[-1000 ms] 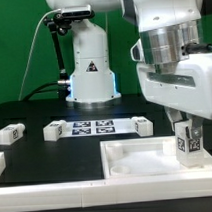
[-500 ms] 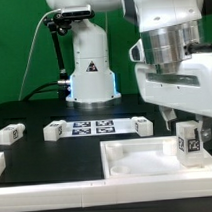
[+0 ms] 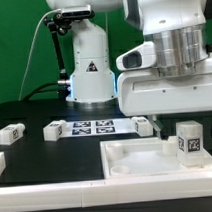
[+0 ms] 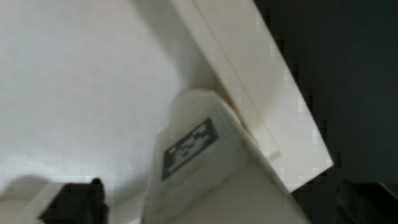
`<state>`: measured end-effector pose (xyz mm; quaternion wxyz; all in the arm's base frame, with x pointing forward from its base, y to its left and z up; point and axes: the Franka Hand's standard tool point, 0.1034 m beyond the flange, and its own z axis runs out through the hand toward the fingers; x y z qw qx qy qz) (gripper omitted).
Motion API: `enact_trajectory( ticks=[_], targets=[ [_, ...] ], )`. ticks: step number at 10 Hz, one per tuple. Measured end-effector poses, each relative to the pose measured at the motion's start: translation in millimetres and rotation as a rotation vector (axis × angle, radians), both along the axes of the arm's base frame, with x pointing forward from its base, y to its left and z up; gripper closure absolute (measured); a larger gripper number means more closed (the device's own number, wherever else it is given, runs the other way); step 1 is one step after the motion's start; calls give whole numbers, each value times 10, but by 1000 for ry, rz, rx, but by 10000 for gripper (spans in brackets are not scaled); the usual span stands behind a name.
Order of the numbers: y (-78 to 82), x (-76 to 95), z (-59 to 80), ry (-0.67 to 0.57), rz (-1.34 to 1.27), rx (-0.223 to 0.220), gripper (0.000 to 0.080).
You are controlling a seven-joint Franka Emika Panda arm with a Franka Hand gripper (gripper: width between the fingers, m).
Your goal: Assemble one leg
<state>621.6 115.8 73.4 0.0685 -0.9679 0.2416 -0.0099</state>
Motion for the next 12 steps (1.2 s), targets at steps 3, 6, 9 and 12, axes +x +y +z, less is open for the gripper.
enact_trajectory(
  ticks=[3, 6, 9, 12],
  targets=[
    [34, 3, -6, -50, 320, -64, 150],
    [-6, -1, -30, -67, 386, -69, 150],
    [-3, -2, -31, -63, 354, -66, 510],
    [-11, -2, -32, -47, 192, -49, 510]
  ],
)
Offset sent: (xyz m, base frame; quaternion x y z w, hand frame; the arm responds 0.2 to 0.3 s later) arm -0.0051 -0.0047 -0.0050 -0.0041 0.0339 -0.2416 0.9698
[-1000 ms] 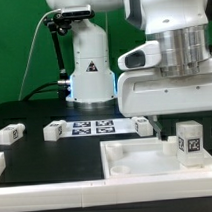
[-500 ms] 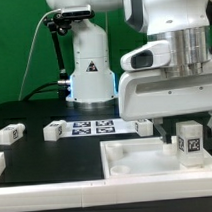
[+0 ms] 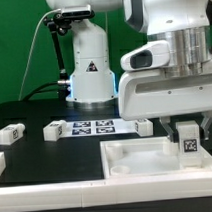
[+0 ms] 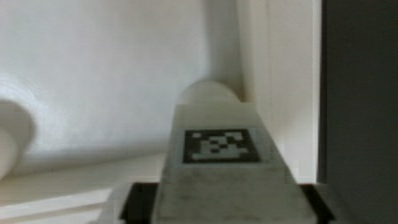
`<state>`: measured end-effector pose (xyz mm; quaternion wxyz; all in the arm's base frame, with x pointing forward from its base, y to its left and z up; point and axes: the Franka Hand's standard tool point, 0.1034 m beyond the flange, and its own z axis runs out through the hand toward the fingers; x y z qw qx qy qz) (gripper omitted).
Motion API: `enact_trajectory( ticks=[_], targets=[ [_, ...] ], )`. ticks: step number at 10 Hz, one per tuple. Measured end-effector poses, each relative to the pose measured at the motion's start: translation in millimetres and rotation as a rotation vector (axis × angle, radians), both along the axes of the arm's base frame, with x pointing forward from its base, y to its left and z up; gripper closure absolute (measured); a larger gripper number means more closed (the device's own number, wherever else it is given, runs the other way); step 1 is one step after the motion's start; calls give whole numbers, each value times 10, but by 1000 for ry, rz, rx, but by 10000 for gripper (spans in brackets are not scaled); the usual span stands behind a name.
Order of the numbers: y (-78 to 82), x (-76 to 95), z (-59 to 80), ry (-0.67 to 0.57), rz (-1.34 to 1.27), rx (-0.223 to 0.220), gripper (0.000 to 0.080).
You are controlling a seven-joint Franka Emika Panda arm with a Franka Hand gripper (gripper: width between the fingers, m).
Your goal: Assemble one leg
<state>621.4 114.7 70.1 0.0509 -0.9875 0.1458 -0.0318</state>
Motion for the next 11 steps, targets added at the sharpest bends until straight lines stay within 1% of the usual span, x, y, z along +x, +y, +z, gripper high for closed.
enact_trajectory(
  ticks=[2, 3, 5, 6, 7, 9, 11],
  targets=[
    [6, -14, -5, 22, -319, 25, 510],
    [15, -22, -5, 31, -417, 28, 510],
    [16, -26, -17, 52, -674, 58, 509],
    [28, -30, -21, 71, -864, 78, 509],
    [49, -30, -22, 78, -997, 91, 509],
    [40, -24, -21, 89, -1179, 118, 509],
    [41, -24, -22, 102, -1224, 137, 509]
  ],
)
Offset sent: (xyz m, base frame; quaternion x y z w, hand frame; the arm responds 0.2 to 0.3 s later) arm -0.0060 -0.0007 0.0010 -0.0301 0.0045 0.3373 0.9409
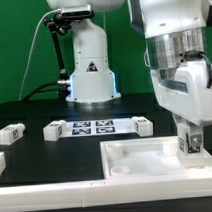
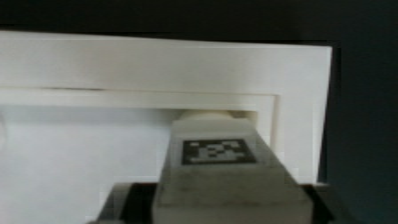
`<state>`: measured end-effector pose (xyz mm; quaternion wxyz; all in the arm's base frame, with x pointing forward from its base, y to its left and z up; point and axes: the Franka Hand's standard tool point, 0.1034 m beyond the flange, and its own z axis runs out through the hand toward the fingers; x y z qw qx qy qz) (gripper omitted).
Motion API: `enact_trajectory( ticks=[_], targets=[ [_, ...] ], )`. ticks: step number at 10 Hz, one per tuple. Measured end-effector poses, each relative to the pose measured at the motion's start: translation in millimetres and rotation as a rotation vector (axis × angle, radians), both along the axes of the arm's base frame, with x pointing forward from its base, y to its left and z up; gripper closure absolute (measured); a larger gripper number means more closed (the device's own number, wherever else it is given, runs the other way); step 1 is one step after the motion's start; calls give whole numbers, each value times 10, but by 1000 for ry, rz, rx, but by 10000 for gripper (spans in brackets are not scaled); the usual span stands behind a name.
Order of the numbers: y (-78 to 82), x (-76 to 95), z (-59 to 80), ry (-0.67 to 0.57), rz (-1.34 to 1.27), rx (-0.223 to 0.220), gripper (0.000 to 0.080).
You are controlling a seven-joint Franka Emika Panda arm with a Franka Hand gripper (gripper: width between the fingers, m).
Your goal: Assemble one leg
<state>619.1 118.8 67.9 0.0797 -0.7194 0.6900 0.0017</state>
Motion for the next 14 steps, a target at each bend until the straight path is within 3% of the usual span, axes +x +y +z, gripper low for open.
enact_trajectory(
  ticks=[1, 2, 3, 4, 11, 14],
  targets=[
    [5, 0, 0, -3, 22, -2, 409],
    [5, 0, 0, -7, 57, -6, 409],
    [5, 1, 1, -12, 93, -11, 239],
    [7, 3, 3, -22, 174, -20, 167],
    [-6, 48, 15, -105, 1029, -134, 150],
    [53, 45, 20, -119, 1264, -179, 150]
  ],
)
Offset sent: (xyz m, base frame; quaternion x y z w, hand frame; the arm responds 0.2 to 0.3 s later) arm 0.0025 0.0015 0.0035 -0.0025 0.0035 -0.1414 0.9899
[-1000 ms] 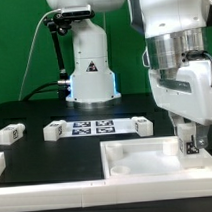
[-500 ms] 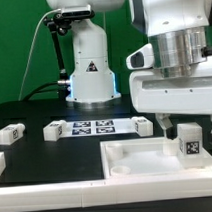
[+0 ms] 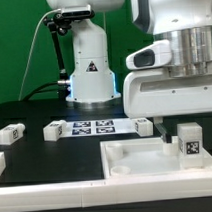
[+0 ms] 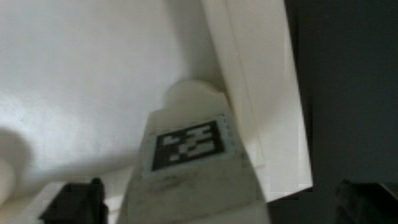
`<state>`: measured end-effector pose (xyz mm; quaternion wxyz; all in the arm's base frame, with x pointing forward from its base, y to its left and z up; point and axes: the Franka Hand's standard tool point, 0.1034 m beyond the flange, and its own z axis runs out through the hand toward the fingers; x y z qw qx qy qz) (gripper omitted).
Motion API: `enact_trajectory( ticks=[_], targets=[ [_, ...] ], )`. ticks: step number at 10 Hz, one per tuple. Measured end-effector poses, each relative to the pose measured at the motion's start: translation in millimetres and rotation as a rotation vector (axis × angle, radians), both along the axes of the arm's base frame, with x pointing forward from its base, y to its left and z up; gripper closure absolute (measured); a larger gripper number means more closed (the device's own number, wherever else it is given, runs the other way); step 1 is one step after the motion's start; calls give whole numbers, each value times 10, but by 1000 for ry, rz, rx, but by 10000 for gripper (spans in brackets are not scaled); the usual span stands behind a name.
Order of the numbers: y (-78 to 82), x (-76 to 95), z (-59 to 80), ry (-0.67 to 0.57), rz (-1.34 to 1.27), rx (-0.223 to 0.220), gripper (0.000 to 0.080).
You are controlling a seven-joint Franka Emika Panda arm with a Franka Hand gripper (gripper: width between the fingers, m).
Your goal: Assemble one leg
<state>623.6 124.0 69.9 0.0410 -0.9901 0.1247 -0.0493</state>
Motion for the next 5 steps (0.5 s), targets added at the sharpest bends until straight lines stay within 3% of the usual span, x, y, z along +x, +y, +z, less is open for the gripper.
enact_trajectory(
  ticks=[2, 4, 5],
  targets=[
    [-20, 2, -1, -6, 91, -12, 150],
    [-20, 2, -1, -6, 90, -12, 397],
    [-21, 2, -1, -6, 90, -12, 397]
  ],
)
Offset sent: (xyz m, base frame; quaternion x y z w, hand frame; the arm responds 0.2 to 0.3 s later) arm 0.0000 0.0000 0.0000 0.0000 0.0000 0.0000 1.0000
